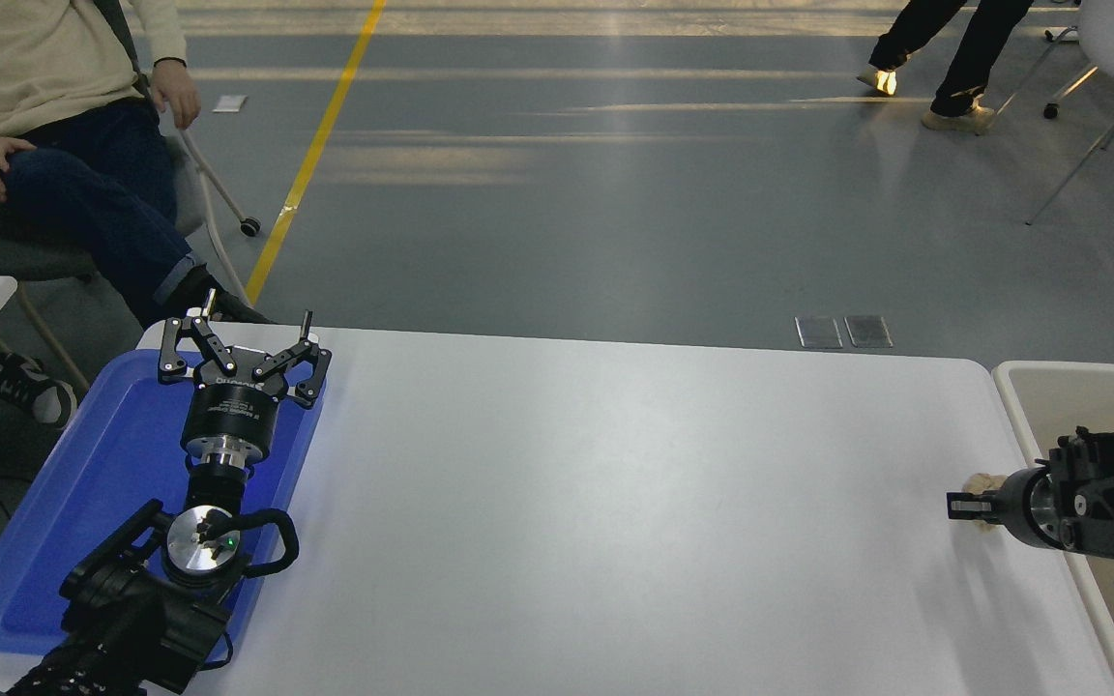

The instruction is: Pick up paper ball place in dustbin

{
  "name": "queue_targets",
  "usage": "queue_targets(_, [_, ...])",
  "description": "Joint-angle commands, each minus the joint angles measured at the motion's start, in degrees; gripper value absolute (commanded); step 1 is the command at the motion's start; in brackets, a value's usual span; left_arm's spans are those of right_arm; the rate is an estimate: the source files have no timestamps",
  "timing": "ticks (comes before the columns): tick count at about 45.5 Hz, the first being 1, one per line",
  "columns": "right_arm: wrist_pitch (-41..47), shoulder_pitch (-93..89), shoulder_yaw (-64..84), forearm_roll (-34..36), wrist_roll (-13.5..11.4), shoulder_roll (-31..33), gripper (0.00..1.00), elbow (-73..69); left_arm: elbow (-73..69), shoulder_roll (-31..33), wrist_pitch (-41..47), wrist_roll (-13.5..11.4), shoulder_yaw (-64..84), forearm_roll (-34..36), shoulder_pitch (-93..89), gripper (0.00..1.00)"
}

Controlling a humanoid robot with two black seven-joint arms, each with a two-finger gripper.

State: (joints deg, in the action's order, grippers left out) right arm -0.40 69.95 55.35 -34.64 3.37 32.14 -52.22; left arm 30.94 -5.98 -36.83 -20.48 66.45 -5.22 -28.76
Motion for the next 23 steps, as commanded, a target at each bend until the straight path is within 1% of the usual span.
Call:
queue_targets(1, [1.28,8.71,0.82,-3.68,-0.12,5.03,0.0,-7.01,0.0,0.0,0.0,0.09,0.0,0.03,0.02,1.0])
queue_targets(10, [4.26,16.61,4.33,-3.77,-0.21,5.74,0.0,-9.65,0.0,0.0,0.0,0.09,0.0,0.03,0.02,1.0])
queue_targets(23, [5.49,31.38,12.68,-3.68,-0.21,5.83,0.0,-20.28,0.0,0.09,0.0,0.09,0.0,0.03,0.02,1.0])
